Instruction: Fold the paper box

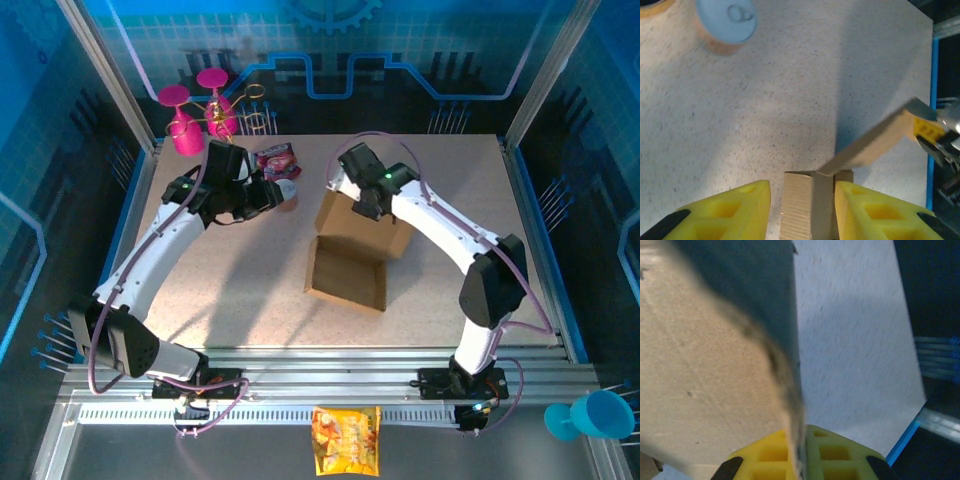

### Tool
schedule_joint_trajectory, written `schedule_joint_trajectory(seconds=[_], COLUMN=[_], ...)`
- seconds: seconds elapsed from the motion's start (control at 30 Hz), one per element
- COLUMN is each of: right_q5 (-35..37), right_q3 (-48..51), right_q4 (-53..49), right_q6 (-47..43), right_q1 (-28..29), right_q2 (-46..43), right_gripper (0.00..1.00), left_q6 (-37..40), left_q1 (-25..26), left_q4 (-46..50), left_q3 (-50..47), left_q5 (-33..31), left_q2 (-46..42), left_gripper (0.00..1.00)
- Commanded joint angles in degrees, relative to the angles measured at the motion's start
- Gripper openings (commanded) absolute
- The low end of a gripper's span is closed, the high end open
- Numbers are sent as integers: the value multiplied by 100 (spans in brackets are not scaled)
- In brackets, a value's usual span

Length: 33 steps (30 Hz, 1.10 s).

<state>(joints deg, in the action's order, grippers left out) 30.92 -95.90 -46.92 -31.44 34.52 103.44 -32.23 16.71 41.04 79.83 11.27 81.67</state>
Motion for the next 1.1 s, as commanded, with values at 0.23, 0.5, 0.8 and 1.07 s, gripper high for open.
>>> schedule_joint_trajectory(seconds=[0.23, 0.5, 0.8, 1.07], right_q5=[232, 238, -36, -156], right_q3=[-204, -179, 152, 187], right_q4=[653, 576, 682, 631], right_q6=[-842, -716, -575, -490], right_q1=[423, 494, 476, 463], right_q2=[154, 53, -308, -413], right_gripper=[0, 0, 0, 0], left_q6=[2361, 2692, 2766, 2625], left_q1=[446, 954, 1001, 1118], left_q4=[-1096, -1725, -2167, -2501], left_q3=[-661, -721, -1152, -1293], left_q5=[-108, -459, -950, -730], left_q2=[-62, 258, 306, 522], left_gripper=[59, 63, 62, 54])
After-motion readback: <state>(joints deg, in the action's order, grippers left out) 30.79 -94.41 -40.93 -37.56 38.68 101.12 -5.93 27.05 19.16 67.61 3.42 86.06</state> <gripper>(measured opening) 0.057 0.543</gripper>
